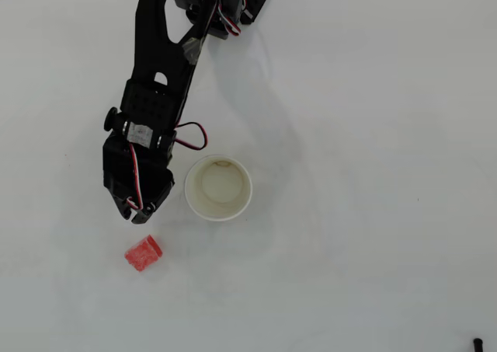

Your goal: Grasp a red cube and put it in the cup.

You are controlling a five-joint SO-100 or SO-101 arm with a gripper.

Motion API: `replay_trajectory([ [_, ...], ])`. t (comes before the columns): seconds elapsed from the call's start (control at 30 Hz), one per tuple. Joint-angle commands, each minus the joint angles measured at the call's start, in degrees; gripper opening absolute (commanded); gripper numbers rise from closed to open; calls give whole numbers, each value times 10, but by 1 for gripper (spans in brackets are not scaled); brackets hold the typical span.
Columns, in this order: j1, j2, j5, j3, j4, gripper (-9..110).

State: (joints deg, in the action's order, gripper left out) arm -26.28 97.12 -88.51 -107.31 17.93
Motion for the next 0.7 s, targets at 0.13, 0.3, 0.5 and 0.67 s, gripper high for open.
replay_trajectory([
  [0.13,0,-21,-5,88,2,1],
  [0.3,-2,-49,-7,121,2,1],
  [0.5,14,-47,-11,123,9,1],
  [0.67,40,-34,-11,119,20,1],
])
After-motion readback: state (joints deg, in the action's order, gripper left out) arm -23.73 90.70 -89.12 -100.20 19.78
